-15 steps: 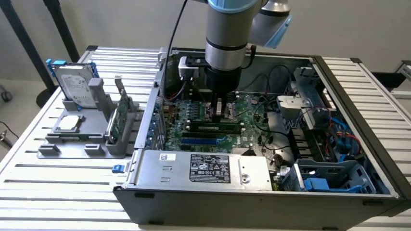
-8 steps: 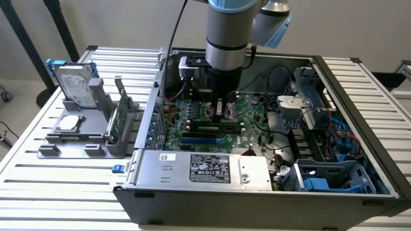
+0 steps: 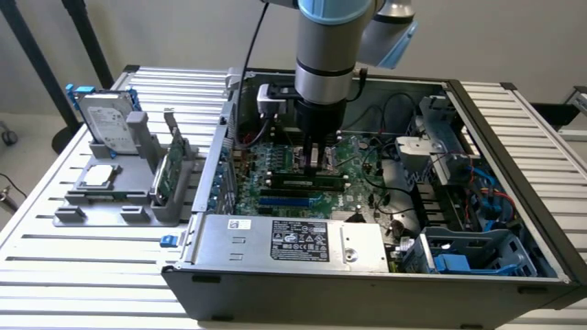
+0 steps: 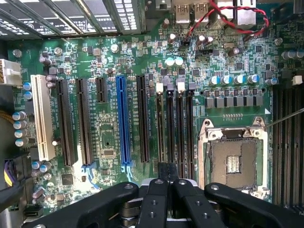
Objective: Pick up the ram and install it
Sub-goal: 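Press down the ram until it locks into place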
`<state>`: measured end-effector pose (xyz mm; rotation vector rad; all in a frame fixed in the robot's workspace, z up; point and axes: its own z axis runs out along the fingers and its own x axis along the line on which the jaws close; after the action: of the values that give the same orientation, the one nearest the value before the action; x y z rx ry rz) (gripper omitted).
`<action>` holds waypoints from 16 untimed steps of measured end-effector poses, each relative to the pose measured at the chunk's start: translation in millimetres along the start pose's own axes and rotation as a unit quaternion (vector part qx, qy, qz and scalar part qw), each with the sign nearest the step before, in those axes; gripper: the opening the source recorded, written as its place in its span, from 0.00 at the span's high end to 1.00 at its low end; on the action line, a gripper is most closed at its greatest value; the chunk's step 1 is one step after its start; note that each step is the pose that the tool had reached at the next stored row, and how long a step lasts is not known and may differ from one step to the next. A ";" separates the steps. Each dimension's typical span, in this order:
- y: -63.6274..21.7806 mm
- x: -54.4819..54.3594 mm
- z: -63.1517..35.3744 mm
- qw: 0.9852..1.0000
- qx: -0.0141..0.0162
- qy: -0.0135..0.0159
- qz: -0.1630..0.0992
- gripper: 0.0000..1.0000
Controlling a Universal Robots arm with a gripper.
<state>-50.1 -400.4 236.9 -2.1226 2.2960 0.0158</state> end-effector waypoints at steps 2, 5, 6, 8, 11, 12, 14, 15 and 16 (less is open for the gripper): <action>0.0 0.0 1.2 1.000 0.000 0.000 0.000 0.89; -0.1 -0.1 2.9 1.000 0.000 0.000 0.000 0.89; -0.1 -0.1 3.7 1.000 0.000 0.000 0.000 0.89; -0.1 -0.1 5.4 1.000 0.000 0.000 0.000 0.89; -0.1 0.1 7.6 1.000 0.000 0.001 0.000 0.89; -0.2 0.0 8.9 1.000 0.000 0.000 0.000 0.89; -0.2 0.1 10.9 1.000 0.000 0.000 0.000 0.89; -0.2 0.1 11.2 1.000 0.000 0.000 0.000 0.89; -0.2 0.1 11.1 1.000 0.000 0.000 0.000 0.89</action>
<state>-49.9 -400.3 225.8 -2.1232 2.2965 0.0155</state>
